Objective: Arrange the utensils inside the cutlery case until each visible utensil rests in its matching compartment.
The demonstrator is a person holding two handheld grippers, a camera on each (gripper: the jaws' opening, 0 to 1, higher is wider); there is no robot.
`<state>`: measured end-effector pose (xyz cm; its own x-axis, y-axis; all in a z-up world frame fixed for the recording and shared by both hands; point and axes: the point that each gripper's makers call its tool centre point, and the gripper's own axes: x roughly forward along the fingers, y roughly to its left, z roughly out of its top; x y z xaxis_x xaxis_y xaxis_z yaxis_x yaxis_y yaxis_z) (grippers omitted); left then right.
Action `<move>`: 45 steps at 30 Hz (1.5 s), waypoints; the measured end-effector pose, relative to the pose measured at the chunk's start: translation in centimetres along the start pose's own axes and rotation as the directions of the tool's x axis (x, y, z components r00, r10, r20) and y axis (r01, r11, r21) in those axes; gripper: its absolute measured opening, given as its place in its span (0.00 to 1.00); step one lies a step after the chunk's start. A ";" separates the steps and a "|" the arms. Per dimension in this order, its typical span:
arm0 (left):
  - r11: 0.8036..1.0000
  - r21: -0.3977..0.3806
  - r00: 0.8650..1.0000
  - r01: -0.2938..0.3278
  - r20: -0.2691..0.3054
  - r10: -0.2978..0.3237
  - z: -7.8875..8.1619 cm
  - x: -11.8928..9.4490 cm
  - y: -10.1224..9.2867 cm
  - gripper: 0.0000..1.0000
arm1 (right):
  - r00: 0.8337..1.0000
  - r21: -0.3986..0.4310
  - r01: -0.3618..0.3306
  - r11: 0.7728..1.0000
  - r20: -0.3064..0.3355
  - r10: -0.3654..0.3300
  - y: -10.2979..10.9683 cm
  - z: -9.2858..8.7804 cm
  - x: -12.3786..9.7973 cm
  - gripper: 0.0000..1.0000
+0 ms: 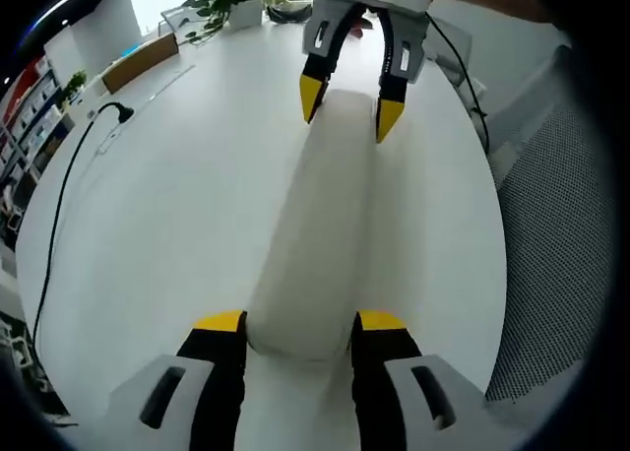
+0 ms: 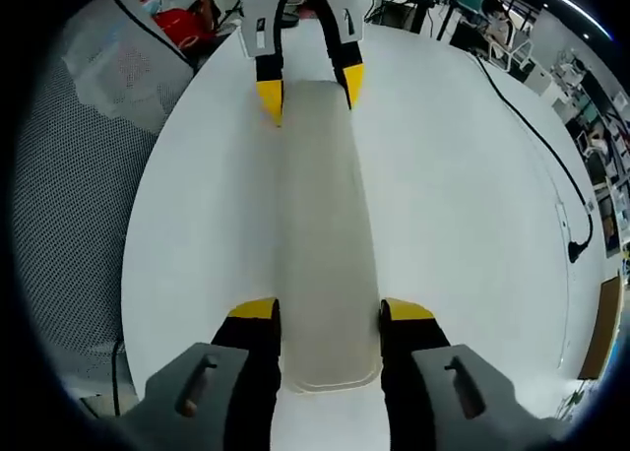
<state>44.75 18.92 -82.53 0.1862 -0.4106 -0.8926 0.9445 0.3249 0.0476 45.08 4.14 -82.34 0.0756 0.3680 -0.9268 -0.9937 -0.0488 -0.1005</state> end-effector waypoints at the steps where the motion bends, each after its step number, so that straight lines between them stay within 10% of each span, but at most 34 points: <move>1: 1.000 0.000 1.000 0.001 -0.004 -0.001 -0.1 0.0 -0.3 0.42 | 1.000 -0.007 0.007 1.000 -0.003 -0.007 0.3 0.0 0.0 0.38; 38: 0.998 0.040 0.982 0.048 -0.183 -0.040 -3.2 -1.8 -9.9 0.42 | 0.999 0.005 0.031 1.000 0.037 -0.031 10.7 0.7 -0.7 0.38; 45: 0.998 0.042 0.978 0.053 -0.204 -0.044 -3.3 -1.8 -10.3 0.42 | 0.991 0.024 0.056 0.998 0.124 -0.059 11.3 0.8 -1.0 0.38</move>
<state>33.82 19.12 -82.89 0.0858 -0.2421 -0.9665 0.9636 0.2665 0.0188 33.69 3.94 -82.31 0.1234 0.4826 -0.8671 -0.9896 -0.0055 -0.1438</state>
